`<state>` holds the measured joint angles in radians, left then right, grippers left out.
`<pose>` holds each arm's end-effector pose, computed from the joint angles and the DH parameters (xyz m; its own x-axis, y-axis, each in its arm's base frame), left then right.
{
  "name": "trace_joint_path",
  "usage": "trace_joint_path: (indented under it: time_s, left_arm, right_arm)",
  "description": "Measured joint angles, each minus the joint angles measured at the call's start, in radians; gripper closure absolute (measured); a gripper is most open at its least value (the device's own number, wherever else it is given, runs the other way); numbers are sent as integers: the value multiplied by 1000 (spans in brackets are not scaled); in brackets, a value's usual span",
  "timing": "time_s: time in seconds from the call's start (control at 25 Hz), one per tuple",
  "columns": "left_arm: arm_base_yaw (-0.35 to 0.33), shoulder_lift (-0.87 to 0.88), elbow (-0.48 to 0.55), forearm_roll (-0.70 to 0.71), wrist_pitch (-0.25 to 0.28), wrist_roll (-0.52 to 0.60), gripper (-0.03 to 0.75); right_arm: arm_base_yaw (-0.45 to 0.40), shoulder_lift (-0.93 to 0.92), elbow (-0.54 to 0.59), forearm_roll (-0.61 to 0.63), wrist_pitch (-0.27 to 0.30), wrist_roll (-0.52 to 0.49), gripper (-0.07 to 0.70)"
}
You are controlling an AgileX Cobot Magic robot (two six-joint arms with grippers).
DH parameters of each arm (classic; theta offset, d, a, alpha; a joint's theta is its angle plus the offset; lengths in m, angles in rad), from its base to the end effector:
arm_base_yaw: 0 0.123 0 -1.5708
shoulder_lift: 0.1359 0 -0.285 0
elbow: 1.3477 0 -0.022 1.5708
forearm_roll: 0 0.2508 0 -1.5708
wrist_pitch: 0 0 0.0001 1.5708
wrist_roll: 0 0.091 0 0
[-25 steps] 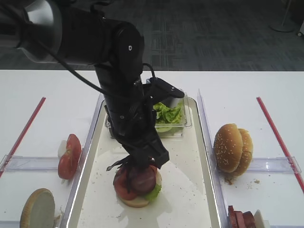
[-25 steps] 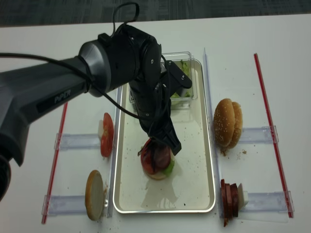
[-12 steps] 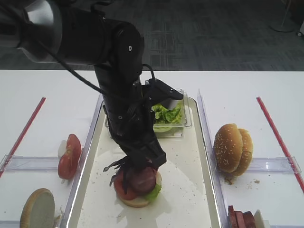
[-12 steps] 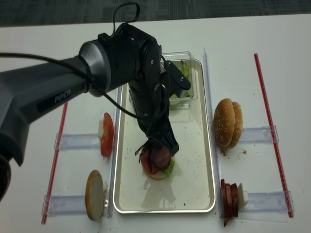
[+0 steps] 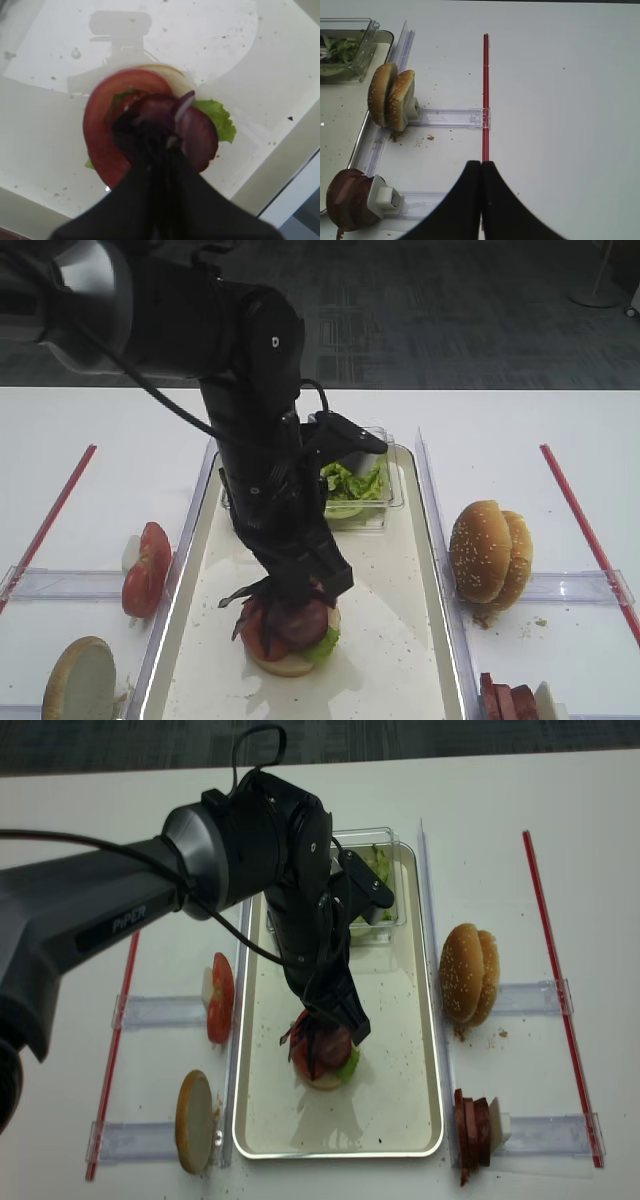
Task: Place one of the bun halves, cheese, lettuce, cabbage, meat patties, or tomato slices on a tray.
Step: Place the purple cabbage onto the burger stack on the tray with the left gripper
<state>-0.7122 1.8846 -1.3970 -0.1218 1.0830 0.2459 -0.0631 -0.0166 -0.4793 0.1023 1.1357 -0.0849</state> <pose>0.2748 -0.2502 0.2121 -0.6173 0.7792 -0.1088 0.7867 0.6110 -0.0881 -0.0080 0.0090 0.2659 -0.5210 -0.0086 -0.8535 -0.0377 0.9992 0.0129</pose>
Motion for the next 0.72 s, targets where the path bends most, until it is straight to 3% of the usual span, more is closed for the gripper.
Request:
trace_joint_path:
  time_s: [0.2,0.72]
  left_arm:
    - [0,34,0,-9,31,4,697]
    - [0,38,0,-14,32,22,697]
  right_arm:
    - [0,0,0,0,0,0,595]
    - [0,0,0,0,0,0,595]
